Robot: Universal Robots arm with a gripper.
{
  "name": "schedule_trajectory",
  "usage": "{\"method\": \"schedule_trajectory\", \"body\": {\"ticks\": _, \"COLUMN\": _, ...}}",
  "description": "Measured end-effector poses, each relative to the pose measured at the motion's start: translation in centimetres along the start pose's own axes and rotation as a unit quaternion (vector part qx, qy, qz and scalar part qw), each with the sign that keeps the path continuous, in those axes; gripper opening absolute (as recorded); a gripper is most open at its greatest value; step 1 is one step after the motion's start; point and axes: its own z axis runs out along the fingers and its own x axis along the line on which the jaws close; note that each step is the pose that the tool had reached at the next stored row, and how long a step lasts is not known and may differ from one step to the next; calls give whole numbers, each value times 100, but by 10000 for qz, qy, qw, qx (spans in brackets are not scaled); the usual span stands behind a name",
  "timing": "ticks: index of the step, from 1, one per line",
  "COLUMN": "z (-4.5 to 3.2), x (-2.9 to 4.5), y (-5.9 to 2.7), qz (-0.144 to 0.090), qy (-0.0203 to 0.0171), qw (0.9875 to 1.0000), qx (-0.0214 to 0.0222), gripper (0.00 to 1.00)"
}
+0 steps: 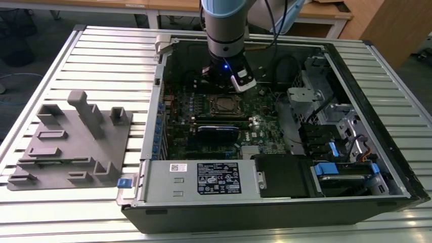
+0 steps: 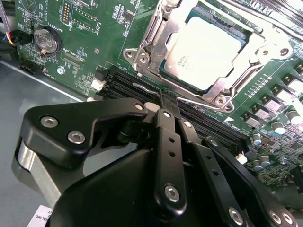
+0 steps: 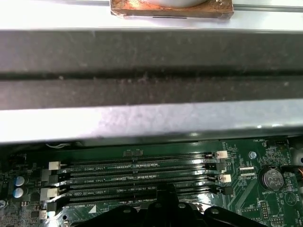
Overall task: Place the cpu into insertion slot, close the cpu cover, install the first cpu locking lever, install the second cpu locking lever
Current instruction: 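Install the first cpu locking lever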
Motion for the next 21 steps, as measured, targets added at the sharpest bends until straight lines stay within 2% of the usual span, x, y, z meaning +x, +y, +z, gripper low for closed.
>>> {"method": "schedule_trajectory", "body": {"ticks": 6, "z": 9, "x": -20, "y": 14, "qz": 19, "qy": -5, "qw": 10000, "qx": 2, "gripper": 10}}
{"method": "schedule_trajectory", "body": {"ticks": 11, "z": 17, "x": -52, "y": 20, "qz": 113, "qy": -29, "qw": 9999, "qx": 13, "gripper": 10}}
{"method": "schedule_trajectory", "body": {"ticks": 15, "z": 20, "x": -54, "y": 20, "qz": 326, "qy": -81, "qw": 9994, "qx": 42, "gripper": 10}}
{"method": "schedule_trajectory", "body": {"ticks": 19, "z": 22, "x": -54, "y": 19, "qz": 616, "qy": -153, "qw": 9979, "qx": 80, "gripper": 10}}
{"method": "schedule_trajectory", "body": {"ticks": 21, "z": 22, "x": -54, "y": 19, "qz": 684, "qy": -170, "qw": 9975, "qx": 89, "gripper": 10}}
